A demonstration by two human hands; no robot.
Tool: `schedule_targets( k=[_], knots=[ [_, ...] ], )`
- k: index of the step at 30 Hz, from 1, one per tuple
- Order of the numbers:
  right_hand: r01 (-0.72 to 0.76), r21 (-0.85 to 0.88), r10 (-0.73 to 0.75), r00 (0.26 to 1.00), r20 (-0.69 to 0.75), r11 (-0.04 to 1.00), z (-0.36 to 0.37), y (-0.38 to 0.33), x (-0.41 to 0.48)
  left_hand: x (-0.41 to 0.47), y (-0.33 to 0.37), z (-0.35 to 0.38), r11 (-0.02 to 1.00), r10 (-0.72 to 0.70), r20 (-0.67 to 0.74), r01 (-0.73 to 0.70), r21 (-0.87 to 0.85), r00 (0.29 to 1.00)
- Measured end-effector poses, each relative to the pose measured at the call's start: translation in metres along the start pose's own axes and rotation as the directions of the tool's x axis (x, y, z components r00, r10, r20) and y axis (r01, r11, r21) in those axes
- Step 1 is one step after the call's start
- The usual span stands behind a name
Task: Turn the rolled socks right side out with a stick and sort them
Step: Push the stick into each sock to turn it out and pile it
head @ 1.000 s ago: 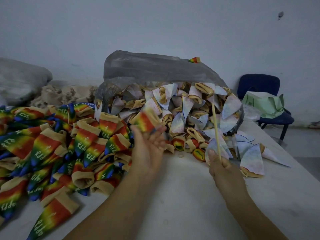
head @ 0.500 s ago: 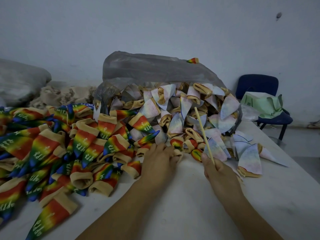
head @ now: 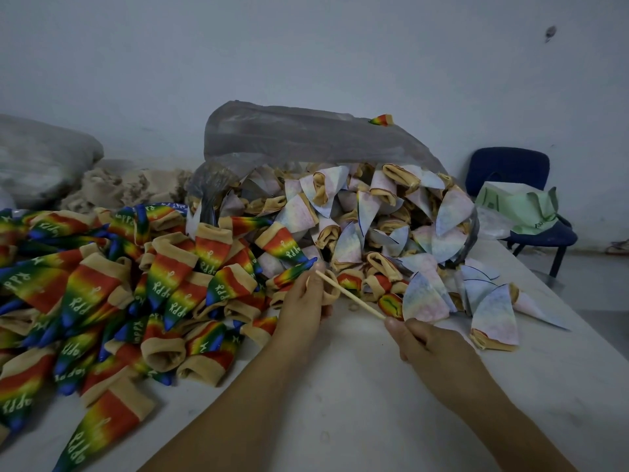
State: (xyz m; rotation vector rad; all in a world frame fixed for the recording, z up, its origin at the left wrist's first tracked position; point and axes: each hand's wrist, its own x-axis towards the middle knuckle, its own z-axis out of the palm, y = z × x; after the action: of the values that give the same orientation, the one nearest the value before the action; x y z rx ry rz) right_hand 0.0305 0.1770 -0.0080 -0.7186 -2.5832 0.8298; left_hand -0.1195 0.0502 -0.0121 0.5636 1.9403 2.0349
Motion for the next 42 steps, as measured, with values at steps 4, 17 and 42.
schedule_targets(
  k=[4, 17, 42],
  knots=[
    [-0.062, 0.066, 0.067, 0.995, -0.074, 0.996, 0.0, -0.001, 0.001, 0.002, -0.001, -0.002, 0.994, 0.034, 0.038, -0.037, 0.098, 0.999],
    [-0.06, -0.127, 0.026, 0.967, -0.253, 0.99, 0.002, 0.021, 0.026, 0.002, -0.019, 0.004, 0.623, 0.28, 0.278, -0.394, 0.675, 0.919],
    [0.388, 0.095, -0.379, 0.92, -0.095, 0.917, 0.006, -0.014, 0.008, -0.013, 0.009, 0.02, 1.0, -0.008, 0.071, 0.006, 0.031, 0.997]
  ],
)
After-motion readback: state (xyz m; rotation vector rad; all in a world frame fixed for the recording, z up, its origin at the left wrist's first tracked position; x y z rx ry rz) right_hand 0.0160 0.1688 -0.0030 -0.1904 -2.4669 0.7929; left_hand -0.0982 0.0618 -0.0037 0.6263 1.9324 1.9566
